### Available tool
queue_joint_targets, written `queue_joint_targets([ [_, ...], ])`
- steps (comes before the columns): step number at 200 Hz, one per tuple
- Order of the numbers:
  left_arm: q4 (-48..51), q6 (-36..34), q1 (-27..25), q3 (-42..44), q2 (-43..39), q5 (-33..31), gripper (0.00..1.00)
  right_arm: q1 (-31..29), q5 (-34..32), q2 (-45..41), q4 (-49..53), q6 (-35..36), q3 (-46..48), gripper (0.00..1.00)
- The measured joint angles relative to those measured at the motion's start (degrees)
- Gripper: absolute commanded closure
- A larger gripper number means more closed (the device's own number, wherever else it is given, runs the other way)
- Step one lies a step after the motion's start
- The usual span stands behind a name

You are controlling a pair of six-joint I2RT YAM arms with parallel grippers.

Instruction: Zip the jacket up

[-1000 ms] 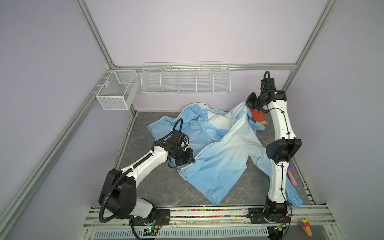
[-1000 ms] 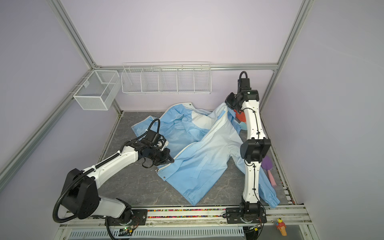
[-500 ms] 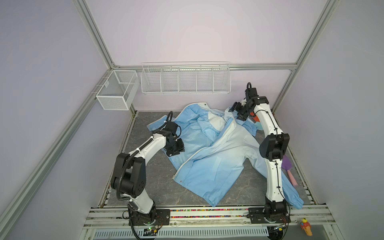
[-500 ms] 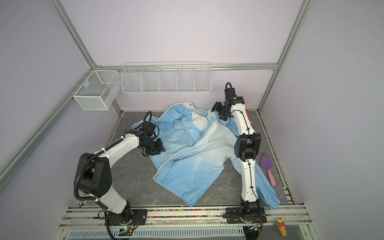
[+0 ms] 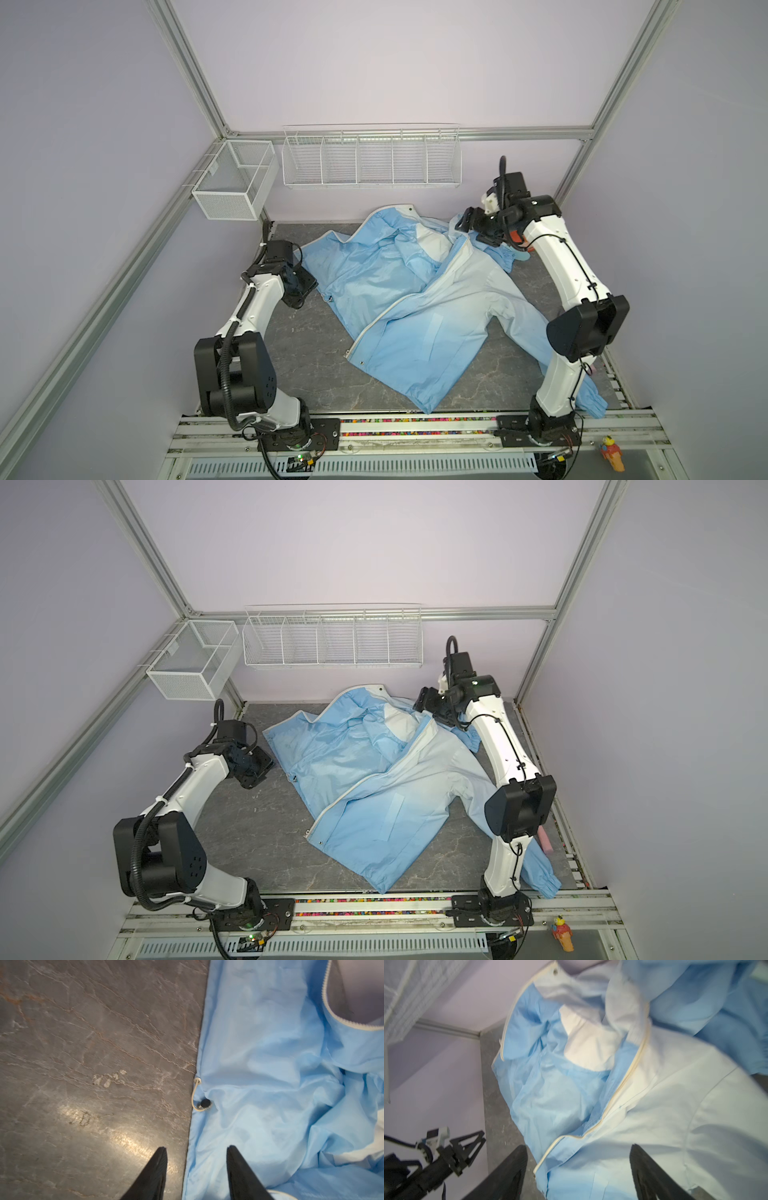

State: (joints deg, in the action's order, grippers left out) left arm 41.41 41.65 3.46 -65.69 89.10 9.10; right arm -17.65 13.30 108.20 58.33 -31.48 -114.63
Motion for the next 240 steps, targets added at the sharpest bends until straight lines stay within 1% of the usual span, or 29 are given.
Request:
queue_joint_targets([
  [21,-2.8,2.0,0.7,0.0,3.9,0.7,0.52,-5.5,0.3,0.6,-1.3,-0.1,6.4,0.21],
  [39,-5.2,3.6,1.6,0.0,6.9,1.2,0.52,-8.7,0.4,1.4,-1.9,-0.2,10.6,0.21],
  [77,-10.3,5.7,2.9,-1.1,12.7,1.5,0.52,-12.5,0.2,1.3,-4.7,-0.9,18.7,0.22],
  [111,-15.1,6.7,3.9,-1.4,15.6,2.4,0.52,-12.2,-0.6,-1.4,-5.9,-1.7,26.8,0.23],
  [157,-20.6,7.8,5.9,-1.6,15.8,3.6,0.53,-10.7,-1.9,-14.2,-6.3,-2.7,37.4,0.23],
  [171,-21.5,7.9,6.4,-1.6,15.8,4.0,0.53,-10.7,-1.7,-16.4,-6.8,-3.0,39.8,0.24],
  [186,-21.8,7.8,6.7,-1.9,15.8,4.3,0.52,-10.7,-1.5,-16.8,-7.4,-3.6,42.6,0.24],
  [208,-22.2,7.8,7.1,-2.1,16.0,4.6,0.51,-10.1,-1.5,-14.8,-7.9,-4.1,45.8,0.24],
  [240,-22.6,8.1,8.0,-2.1,16.2,4.7,0.51,-5.7,-1.5,-9.9,-8.5,-4.0,45.8,0.24],
])
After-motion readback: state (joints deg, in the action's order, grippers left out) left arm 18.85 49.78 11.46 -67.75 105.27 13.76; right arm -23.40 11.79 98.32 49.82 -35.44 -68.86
